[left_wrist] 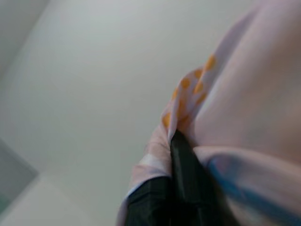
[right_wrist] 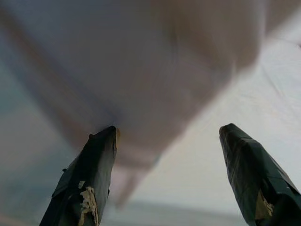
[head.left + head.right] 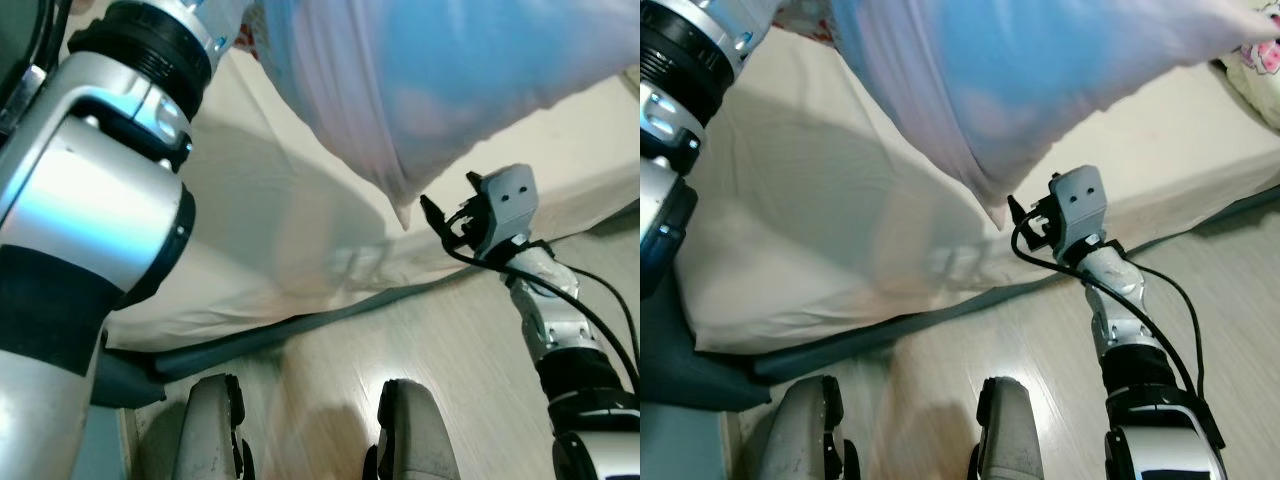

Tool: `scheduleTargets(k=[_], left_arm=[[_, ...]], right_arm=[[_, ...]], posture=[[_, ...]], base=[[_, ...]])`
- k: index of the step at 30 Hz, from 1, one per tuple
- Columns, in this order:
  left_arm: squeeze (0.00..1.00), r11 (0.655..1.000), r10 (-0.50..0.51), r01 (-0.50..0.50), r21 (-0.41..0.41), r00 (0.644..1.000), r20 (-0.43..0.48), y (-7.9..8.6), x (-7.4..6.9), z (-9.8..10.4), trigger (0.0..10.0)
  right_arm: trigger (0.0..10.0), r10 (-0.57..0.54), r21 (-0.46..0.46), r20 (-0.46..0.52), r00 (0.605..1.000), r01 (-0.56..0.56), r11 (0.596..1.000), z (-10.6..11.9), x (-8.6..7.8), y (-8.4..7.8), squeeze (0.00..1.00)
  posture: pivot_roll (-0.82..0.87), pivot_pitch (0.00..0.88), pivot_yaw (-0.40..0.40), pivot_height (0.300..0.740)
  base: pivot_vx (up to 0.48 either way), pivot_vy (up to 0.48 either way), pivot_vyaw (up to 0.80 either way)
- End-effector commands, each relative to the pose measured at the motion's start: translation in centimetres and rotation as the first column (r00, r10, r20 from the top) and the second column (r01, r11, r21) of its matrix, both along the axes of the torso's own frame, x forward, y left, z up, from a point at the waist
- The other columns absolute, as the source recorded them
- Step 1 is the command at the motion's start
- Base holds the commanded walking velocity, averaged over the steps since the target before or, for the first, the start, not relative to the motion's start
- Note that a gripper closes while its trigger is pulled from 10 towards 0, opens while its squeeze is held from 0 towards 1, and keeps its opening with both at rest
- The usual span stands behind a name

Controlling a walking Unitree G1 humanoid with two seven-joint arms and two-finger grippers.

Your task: Clean up the room

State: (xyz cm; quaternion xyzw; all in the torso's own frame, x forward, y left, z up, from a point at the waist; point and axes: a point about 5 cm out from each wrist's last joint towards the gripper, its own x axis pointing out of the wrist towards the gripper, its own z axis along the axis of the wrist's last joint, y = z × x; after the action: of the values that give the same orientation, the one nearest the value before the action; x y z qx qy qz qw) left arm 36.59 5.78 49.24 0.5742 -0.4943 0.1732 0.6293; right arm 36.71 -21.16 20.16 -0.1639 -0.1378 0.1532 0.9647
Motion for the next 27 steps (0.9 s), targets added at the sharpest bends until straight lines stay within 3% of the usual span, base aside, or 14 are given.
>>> scheduleTargets(k=[1,2,3,5,7,11,14,16,18,20,21,22,27], left_arm=[[0.00,0.996,0.021,-0.025,0.091,0.999,0.041,-1.0,-0.3,0.0,0.0],[0.00,0.980,0.052,-0.057,0.191,0.998,0.030,-1.5,0.2,-1.3,0.0],[0.00,0.980,0.052,-0.057,0.191,0.998,0.030,-1.5,0.2,-1.3,0.0],[0.00,0.940,0.075,-0.074,0.332,0.997,0.008,-2.4,0.9,-3.2,0.0],[0.00,0.912,0.081,-0.074,0.404,0.997,0.001,-3.0,1.0,-3.9,0.0],[0.00,0.913,0.069,-0.048,0.404,0.997,-0.039,-3.3,0.9,-3.9,0.0],[0.00,0.946,0.034,0.049,0.321,0.968,-0.248,-3.5,1.0,-3.5,0.0],[0.00,0.951,0.023,0.065,0.302,0.960,-0.280,-3.5,1.1,-3.4,0.0],[0.00,0.942,0.044,0.046,0.331,0.965,-0.258,-3.5,1.0,-3.4,0.0],[0.00,0.901,0.106,-0.045,0.431,0.987,-0.120,-3.5,0.9,-3.2,0.0],[0.00,0.901,0.106,-0.045,0.431,0.987,-0.120,-3.5,0.9,-3.2,0.0],[0.00,0.875,0.111,-0.099,0.474,0.994,0.003,-3.6,0.5,-2.7,0.0],[0.00,0.854,0.088,-0.122,0.506,0.992,0.091,-3.9,0.0,-2.3,0.0]], right_arm=[[10.0,-0.005,-0.001,-0.014,1.000,0.005,1.000,-0.6,-0.3,-0.3,0.00],[10.0,-0.006,-0.001,-0.013,1.000,0.006,1.000,-0.6,-0.3,-0.4,0.00],[10.0,-0.006,-0.001,-0.013,1.000,0.006,1.000,-0.6,-0.3,-0.4,0.00],[10.0,-0.008,0.000,-0.013,1.000,0.008,1.000,-0.6,-0.4,-0.5,0.00],[10.0,-0.009,0.001,-0.013,1.000,0.009,1.000,-0.6,-0.4,-0.5,0.00],[10.0,-0.008,0.003,-0.013,1.000,0.008,1.000,-0.6,-0.4,-0.5,0.00],[10.0,-0.008,0.006,-0.014,1.000,0.008,1.000,-0.6,-0.4,-0.4,0.00],[10.0,-0.008,0.006,-0.015,1.000,0.008,1.000,-0.7,-0.4,-0.4,0.00],[10.0,-0.008,0.006,-0.016,1.000,0.008,1.000,-0.7,-0.4,-0.4,0.00],[10.0,-0.008,0.007,-0.015,1.000,0.008,1.000,-0.6,-0.3,-0.4,0.00],[10.0,-0.008,0.007,-0.015,1.000,0.008,1.000,-0.6,-0.3,-0.4,0.00],[10.0,-0.011,0.009,-0.011,1.000,0.011,1.000,-0.5,-0.3,-0.4,0.00],[10.0,-0.014,0.010,-0.010,1.000,0.015,1.000,-0.5,-0.4,-0.6,0.00]], posture=[[0.03,0.162,0.023,0.579],[0.03,0.162,0.023,0.579],[0.03,0.162,0.023,0.579],[0.03,0.162,0.023,0.579],[0.02,0.159,0.019,0.579],[0.02,0.163,0.020,0.579],[0.03,0.167,0.016,0.579],[0.03,0.167,0.016,0.579],[0.03,0.168,0.017,0.579],[0.03,0.167,0.017,0.579],[0.03,0.167,0.017,0.579],[0.03,0.167,0.019,0.579],[0.03,0.167,0.019,0.579]], base=[[0.000,0.000,0.00],[0.000,0.000,0.00],[0.000,0.000,0.00],[0.000,0.000,0.00],[0.000,0.000,0.00],[0.000,0.000,0.00],[0.000,0.000,0.00],[0.000,0.000,0.00],[0.000,0.000,0.00],[0.000,0.000,0.00],[0.000,0.000,0.00],[0.000,0.000,0.00],[0.000,0.000,0.00]])
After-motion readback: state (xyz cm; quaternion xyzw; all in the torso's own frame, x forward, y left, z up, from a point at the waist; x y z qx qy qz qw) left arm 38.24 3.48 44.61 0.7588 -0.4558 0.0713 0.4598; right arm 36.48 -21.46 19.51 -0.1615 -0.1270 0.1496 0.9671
